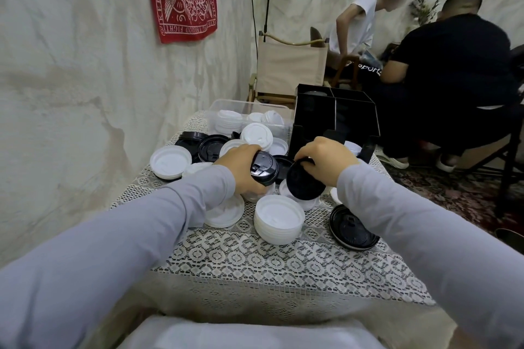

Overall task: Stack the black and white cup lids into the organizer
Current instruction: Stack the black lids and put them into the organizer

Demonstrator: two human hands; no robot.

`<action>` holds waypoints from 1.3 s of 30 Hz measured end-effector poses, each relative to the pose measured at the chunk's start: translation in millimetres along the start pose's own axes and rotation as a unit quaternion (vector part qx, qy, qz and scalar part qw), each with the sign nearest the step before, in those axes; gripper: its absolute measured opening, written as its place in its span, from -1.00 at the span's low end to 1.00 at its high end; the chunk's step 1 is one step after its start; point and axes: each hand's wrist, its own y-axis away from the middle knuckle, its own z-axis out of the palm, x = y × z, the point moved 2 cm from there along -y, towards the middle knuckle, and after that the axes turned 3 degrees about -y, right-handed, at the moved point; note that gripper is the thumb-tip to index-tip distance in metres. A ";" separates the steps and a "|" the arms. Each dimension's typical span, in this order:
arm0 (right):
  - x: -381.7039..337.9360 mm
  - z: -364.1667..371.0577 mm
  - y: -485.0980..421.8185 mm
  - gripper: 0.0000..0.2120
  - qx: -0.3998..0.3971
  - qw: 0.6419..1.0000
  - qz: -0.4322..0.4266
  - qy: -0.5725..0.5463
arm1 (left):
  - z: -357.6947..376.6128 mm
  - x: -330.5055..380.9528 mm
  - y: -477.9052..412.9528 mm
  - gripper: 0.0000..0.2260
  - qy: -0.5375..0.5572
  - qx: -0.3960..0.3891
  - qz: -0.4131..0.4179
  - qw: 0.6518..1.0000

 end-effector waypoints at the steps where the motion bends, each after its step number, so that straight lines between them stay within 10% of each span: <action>1: 2.2 -1.7 -0.4 -0.74 0.017 1.000 -0.002 0.000 | -1.6 0.0 0.8 -0.30 0.004 0.000 0.000 1.000; 10: -13.3 -14.7 10.4 -0.96 0.408 0.902 -0.137 0.024 | 0.1 8.9 2.5 -0.44 0.084 -0.013 0.013 0.996; 21: -11.9 12.1 27.1 -0.78 0.296 0.928 -0.213 -0.070 | -8.3 11.8 2.9 -0.04 0.148 -0.008 0.012 0.989; 26: -9.9 17.5 25.1 -0.94 0.240 0.935 -0.244 -0.091 | -9.2 15.7 5.0 0.01 0.141 -0.020 0.042 0.989; 39: -11.9 26.7 21.1 -0.62 0.193 0.938 -0.256 -0.130 | -7.2 14.1 3.2 0.00 0.132 -0.018 0.085 0.987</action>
